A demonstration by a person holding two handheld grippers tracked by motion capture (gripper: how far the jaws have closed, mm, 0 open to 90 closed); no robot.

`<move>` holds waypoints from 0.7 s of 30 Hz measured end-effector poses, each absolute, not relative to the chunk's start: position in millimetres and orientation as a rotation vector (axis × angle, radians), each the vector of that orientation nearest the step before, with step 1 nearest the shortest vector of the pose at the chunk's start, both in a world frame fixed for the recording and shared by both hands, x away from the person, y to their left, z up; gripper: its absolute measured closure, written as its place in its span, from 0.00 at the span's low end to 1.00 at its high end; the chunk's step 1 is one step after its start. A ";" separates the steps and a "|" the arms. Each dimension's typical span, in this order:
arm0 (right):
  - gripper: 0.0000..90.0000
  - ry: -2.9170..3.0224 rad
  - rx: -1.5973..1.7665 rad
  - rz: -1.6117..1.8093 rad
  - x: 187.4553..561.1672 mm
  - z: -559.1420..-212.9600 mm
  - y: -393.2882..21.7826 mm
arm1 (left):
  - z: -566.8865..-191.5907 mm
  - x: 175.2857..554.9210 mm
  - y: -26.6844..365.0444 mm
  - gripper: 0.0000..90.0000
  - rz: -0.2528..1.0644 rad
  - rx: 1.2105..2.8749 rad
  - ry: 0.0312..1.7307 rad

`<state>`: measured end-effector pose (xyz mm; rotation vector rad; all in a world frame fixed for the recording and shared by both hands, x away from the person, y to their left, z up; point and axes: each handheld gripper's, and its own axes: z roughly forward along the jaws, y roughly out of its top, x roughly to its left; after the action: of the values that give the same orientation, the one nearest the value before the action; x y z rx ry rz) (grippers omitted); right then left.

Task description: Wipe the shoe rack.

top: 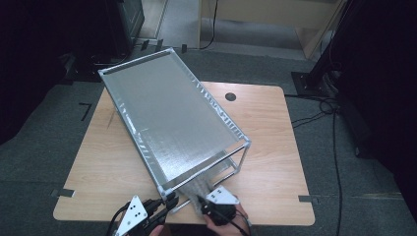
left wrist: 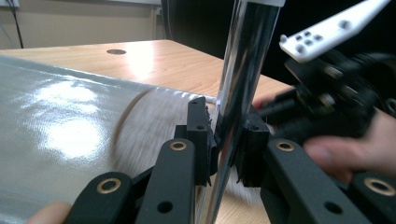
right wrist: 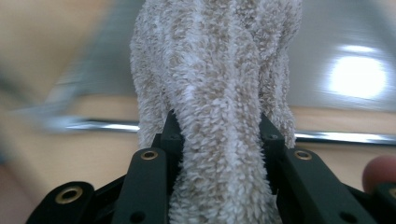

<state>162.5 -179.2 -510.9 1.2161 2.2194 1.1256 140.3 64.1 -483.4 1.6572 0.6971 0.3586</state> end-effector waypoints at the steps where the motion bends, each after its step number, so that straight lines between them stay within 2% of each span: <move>1: 0.72 2.254 1.173 1.145 158.1 -511.0 -170.9 | -483.3 140.2 64.2 0.88 0.360 1.658 0.698; 5: 0.71 2.332 1.053 1.155 145.6 -510.9 -148.4 | -482.9 139.8 65.4 0.88 0.364 1.660 0.702; 8: 0.72 2.331 1.064 1.155 149.3 -510.9 -153.1 | -482.8 139.6 65.4 0.88 0.365 1.662 0.702; 21: 0.71 1.977 1.438 0.993 196.4 -510.5 -248.0 | -483.3 138.6 64.0 0.88 0.363 1.660 0.690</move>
<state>196.4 -248.0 -510.5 1.4379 1.9772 0.9929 138.6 64.0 -483.3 1.6601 0.6902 0.3626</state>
